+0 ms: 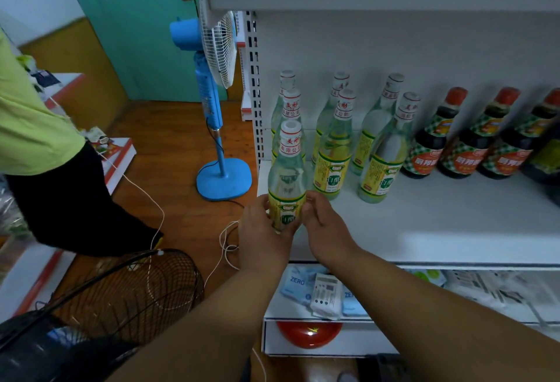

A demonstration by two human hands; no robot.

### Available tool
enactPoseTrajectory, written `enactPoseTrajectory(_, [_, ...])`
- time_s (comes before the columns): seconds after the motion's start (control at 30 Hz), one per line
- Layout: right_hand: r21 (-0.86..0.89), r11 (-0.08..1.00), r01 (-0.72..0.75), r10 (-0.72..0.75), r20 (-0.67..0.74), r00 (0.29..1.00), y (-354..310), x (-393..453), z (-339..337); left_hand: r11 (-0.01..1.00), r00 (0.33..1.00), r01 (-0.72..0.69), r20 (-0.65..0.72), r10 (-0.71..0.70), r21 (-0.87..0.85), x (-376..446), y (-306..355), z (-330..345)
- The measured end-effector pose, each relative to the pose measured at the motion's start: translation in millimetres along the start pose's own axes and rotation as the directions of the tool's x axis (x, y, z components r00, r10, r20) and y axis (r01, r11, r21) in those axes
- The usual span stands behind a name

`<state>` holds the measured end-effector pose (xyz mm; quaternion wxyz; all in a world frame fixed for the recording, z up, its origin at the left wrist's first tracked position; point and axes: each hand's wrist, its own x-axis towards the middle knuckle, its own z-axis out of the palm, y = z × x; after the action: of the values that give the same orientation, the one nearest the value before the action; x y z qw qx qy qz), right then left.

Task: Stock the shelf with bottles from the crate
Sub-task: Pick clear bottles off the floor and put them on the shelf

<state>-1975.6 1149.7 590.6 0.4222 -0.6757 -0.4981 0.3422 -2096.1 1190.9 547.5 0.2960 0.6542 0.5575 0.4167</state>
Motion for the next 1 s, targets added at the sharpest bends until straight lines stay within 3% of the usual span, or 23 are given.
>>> enactPoseTrajectory(0.5, [-0.049, 0.999, -0.016, 0.01, -0.129, 0.992, -0.2, 1.5, 2.0, 0.999, 0.999, 0.048, -0.007, -0.048, -0.02, 3.1, 6.7, 0.3])
enactPoseTrajectory(1.0, [-0.067, 0.997, -0.042, 0.033, -0.129, 0.991, -5.8, -0.4, -3.0, 1.0, 1.0, 0.001, 0.016, -0.001, -0.008, 2.6, 14.9, -1.0])
